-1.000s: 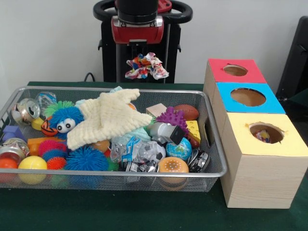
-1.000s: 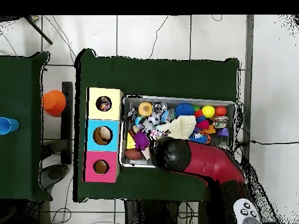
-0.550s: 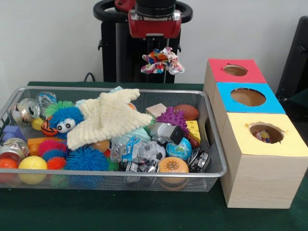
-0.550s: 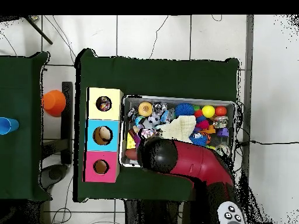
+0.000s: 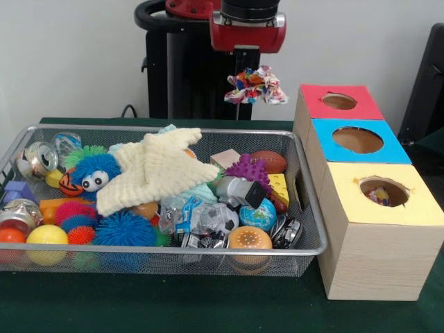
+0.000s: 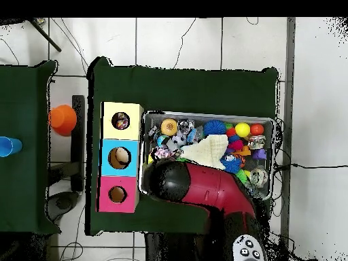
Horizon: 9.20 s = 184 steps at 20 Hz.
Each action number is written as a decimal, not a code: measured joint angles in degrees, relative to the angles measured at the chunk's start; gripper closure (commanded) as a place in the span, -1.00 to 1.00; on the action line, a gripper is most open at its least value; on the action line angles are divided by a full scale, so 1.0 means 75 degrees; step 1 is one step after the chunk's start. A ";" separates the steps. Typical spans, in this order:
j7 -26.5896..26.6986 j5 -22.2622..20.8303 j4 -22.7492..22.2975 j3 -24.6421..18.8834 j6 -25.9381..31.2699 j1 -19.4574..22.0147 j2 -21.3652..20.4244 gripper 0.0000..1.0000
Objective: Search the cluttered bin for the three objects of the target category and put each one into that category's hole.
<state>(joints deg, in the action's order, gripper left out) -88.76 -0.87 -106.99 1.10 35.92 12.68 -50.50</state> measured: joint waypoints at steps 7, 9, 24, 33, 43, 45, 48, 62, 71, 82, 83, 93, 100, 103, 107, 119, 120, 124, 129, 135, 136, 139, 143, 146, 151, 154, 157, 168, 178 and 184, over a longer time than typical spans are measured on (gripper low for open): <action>-0.0354 0.0175 0.0361 0.0235 0.0002 -0.0433 0.0242 1.00; -0.0446 0.0212 0.0468 0.0295 0.0002 -0.0543 0.0320 1.00; -0.0981 0.0546 0.1220 0.0584 0.0196 -0.1177 0.0828 1.00; -0.1247 0.0785 0.1848 0.0742 0.0382 -0.1517 0.1137 1.00; -0.1247 0.1000 0.2322 0.0793 0.0486 -0.1752 0.1444 1.00; -0.1247 0.1074 0.2369 0.0823 0.0485 -0.1821 0.1535 1.00; -0.1247 0.1163 0.2427 0.0888 0.0486 -0.1947 0.1687 1.00; -0.1248 0.1440 0.2800 0.0978 0.0467 -0.2434 0.2262 1.00; -0.1248 0.1568 0.2807 0.0978 0.0122 -0.2564 0.2405 1.00; -0.1248 0.1671 0.2875 0.0982 -0.0312 -0.2564 0.2450 1.00; -0.1248 0.1674 0.2883 0.0982 -0.0330 -0.2564 0.2454 1.00; -0.1248 0.1716 0.2935 0.0982 -0.0617 -0.2564 0.2498 1.00; -0.1248 0.1801 0.2935 0.0981 -0.0915 -0.2565 0.2560 1.00; -0.1248 0.1831 0.2935 0.0980 -0.1052 -0.2565 0.2636 1.00; -0.1248 0.1872 0.2936 0.0981 -0.1186 -0.2570 0.2712 1.00; -0.1248 0.2118 0.2940 0.1009 -0.1192 -0.2789 0.2786 1.00; -0.1248 0.2129 0.2940 0.1010 -0.1192 -0.2817 0.2802 1.00; -0.1250 0.2205 0.2986 0.1013 -0.1243 -0.2973 0.2906 1.00; -0.1250 0.2329 0.3052 0.1028 -0.1278 -0.2987 0.2981 1.00; -0.1296 0.2555 0.3070 0.1200 -0.1279 -0.3087 0.3113 1.00; -0.1370 0.2646 0.3070 0.1257 -0.1279 -0.3125 0.3145 1.00; -0.1532 0.2785 0.3068 0.1333 -0.1278 -0.3173 0.3189 1.00; -0.1815 0.2900 0.3067 0.1367 -0.1274 -0.3192 0.3218 1.00; -0.1926 0.2932 0.3068 0.1367 -0.1274 -0.3192 0.3228 1.00; -0.1936 0.2940 0.3068 0.1367 -0.1274 -0.3192 0.3233 1.00; -0.1936 0.2947 0.3067 0.1367 -0.1274 -0.3192 0.3235 1.00; -0.1936 0.2953 0.3067 0.1367 -0.1274 -0.3192 0.3235 1.00; -0.1936 0.2952 0.3064 0.1366 -0.1273 -0.3186 0.3216 1.00; -0.1936 0.2944 0.3007 0.1367 -0.1109 -0.3186 0.2888 1.00; -0.1936 0.2943 0.2998 0.1378 -0.0815 -0.3177 0.2587 1.00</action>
<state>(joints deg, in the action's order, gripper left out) -103.28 21.20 -84.51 11.43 29.81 -11.15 -31.10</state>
